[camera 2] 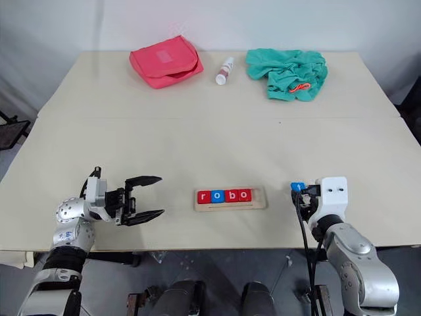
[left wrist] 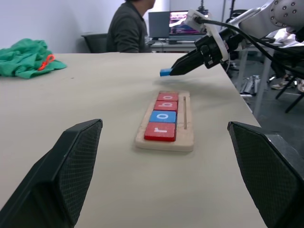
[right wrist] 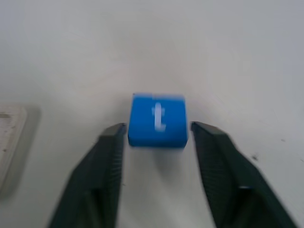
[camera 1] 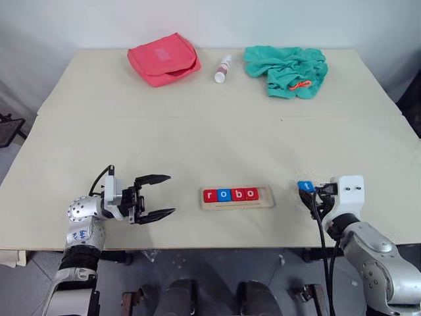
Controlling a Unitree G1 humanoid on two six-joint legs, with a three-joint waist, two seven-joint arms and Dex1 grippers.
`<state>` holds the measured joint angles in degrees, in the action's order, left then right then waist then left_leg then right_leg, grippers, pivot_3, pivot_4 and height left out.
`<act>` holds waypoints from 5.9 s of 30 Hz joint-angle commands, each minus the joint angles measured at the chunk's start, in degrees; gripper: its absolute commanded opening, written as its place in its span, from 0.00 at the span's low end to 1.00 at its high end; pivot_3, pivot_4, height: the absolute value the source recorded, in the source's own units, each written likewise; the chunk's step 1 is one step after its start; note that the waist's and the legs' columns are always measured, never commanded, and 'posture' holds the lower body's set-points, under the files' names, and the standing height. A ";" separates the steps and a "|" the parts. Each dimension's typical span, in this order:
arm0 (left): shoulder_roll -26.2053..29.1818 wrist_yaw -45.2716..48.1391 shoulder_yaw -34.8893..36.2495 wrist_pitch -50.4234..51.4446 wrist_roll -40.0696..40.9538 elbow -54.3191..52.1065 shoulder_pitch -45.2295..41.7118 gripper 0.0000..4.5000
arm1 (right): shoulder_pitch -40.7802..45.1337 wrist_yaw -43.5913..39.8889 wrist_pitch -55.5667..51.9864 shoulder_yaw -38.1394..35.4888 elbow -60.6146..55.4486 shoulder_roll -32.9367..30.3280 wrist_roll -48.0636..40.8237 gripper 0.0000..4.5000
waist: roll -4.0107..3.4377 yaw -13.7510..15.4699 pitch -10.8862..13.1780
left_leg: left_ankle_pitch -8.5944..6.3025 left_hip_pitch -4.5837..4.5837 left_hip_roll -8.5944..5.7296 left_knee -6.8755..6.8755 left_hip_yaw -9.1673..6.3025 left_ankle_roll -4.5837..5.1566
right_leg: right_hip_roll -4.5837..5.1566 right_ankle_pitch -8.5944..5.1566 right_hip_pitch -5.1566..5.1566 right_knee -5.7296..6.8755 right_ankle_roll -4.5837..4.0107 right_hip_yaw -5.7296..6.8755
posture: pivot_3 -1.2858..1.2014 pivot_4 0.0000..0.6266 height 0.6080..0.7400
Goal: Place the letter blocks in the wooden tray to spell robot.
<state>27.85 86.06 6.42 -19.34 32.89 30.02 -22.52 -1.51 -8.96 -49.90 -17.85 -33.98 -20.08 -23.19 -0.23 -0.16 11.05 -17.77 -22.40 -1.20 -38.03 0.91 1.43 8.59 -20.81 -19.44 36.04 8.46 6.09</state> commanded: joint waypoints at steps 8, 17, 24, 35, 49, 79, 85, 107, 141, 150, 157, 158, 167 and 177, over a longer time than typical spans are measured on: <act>0.63 4.61 -0.02 0.17 0.78 -2.99 1.55 1.00 | -3.35 -6.52 1.88 -0.79 -3.29 -4.22 -2.32 0.99 | 0.00 0.11 0.00 | 0.00 0.00 0.00 0.01 0.01 0.00 | 0.00 0.00 -0.01 0.00 0.00 -0.01 | 0.52 0.24 1.00; 0.19 3.13 -0.10 0.77 0.77 -5.98 3.52 1.00 | -1.41 -31.21 15.41 3.53 9.42 -29.07 2.49 0.99 | 0.02 0.11 0.00 | -0.01 0.01 0.01 -0.02 0.08 0.02 | 0.01 0.00 0.06 -0.10 0.00 -0.01 | 0.52 0.24 1.00; -0.69 1.49 0.12 0.48 0.71 -8.51 5.83 1.00 | 14.05 -48.89 29.48 14.38 30.31 -38.69 9.06 0.99 | 0.03 -0.06 0.01 | 0.00 0.01 0.01 -0.09 0.21 0.06 | 0.06 0.00 0.09 -0.18 0.00 -0.01 | 0.52 0.24 1.00; -1.09 -1.82 1.38 0.73 0.67 -14.79 11.56 1.00 | 30.25 -62.42 38.95 26.37 50.24 -36.83 17.07 0.91 | 0.05 0.05 0.01 | 0.00 -0.03 0.05 -0.12 0.12 0.06 | 0.07 0.00 0.10 -0.17 0.00 0.12 | 0.52 0.24 1.00; -0.94 -2.76 1.36 0.95 0.43 -14.77 11.25 1.00 | 32.80 -63.75 31.95 23.92 39.42 -36.51 14.05 0.33 | 0.04 0.09 0.01 | 0.00 -0.02 0.07 -0.19 0.10 0.05 | 0.06 0.00 0.14 -0.18 0.00 0.14 | 0.52 0.24 1.00; -1.97 -3.69 1.59 0.09 0.01 -15.15 11.37 1.00 | 39.64 -68.53 30.41 33.26 37.51 -26.29 15.38 0.55 | 0.05 0.04 0.02 | -0.01 -0.07 0.03 -0.17 -0.01 0.04 | 0.05 0.00 0.09 -0.15 0.00 0.17 | 0.52 0.24 1.00; -2.23 -3.79 1.32 -0.24 -0.25 -14.11 10.42 1.00 | 39.09 -68.31 29.23 32.17 35.70 -26.78 14.93 0.99 | 0.05 0.05 0.02 | -0.01 -0.07 0.03 -0.17 0.00 0.03 | 0.05 0.00 0.08 -0.15 0.00 0.17 | 0.52 0.24 1.00; -3.20 -2.56 0.93 -1.01 -0.43 -12.26 8.80 1.00 | 40.26 -61.79 28.76 30.44 41.39 -23.41 15.82 0.01 | 0.05 0.07 0.01 | -0.01 -0.08 0.01 -0.15 -0.02 0.03 | 0.06 0.00 0.08 -0.14 0.00 0.19 | 0.52 0.24 1.00; -3.83 -2.50 0.71 -2.20 -0.94 -9.58 7.29 1.00 | 34.65 -60.41 27.19 26.84 33.83 -24.26 12.86 0.01 | 0.05 0.04 0.02 | -0.01 -0.08 0.02 -0.14 -0.01 0.03 | 0.06 0.00 0.07 -0.13 0.00 0.20 | 0.52 0.24 1.00; -3.93 -2.34 0.92 -2.66 -0.99 -9.12 7.23 1.00 | 32.76 -60.39 28.53 28.20 35.17 -23.93 13.92 0.01 | 0.05 0.05 0.02 | -0.01 -0.07 0.04 -0.14 0.00 0.03 | 0.05 0.00 0.07 -0.13 0.00 0.20 | 0.52 0.24 1.00; -4.10 -2.32 0.91 -2.89 -1.00 -8.94 7.31 1.00 | 32.26 -60.87 28.37 27.60 33.37 -24.93 13.33 0.01 | 0.06 0.03 0.01 | -0.01 -0.05 0.04 -0.14 0.00 0.03 | 0.05 0.00 0.09 -0.13 0.00 0.21 | 0.52 0.24 1.00; -4.13 -2.33 0.91 -2.90 -1.01 -8.90 7.30 1.00 | 32.50 -60.87 28.37 27.43 33.17 -25.02 13.23 0.01 | 0.06 0.03 0.01 | -0.01 -0.05 0.04 -0.14 0.00 0.03 | 0.05 0.00 0.09 -0.13 0.00 0.20 | 0.52 0.24 1.00; -4.73 -2.19 0.74 -3.39 -1.29 -7.77 6.23 1.00 | 31.22 -62.02 29.03 29.25 32.96 -25.09 14.28 0.01 | 0.07 0.08 0.01 | -0.01 -0.05 0.03 -0.15 -0.01 0.03 | 0.05 0.00 0.09 -0.13 0.00 0.20 | 0.52 0.24 1.00; -4.57 -1.90 0.85 -3.64 -1.33 -7.35 6.04 1.00 | 33.81 -62.28 29.84 27.77 32.36 -25.30 13.50 0.01 | 0.07 0.07 0.01 | -0.01 -0.05 0.03 -0.15 -0.01 0.03 | 0.05 0.00 0.09 -0.13 0.00 0.21 | 0.52 0.24 1.00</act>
<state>23.31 83.97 6.80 -22.45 31.41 23.17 -16.35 30.66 -71.22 -20.16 10.83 0.10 -45.12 -9.00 -0.16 -0.09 11.06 -17.77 -22.45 -1.17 -38.18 0.91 1.47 8.65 -20.81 -19.35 35.91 8.46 6.30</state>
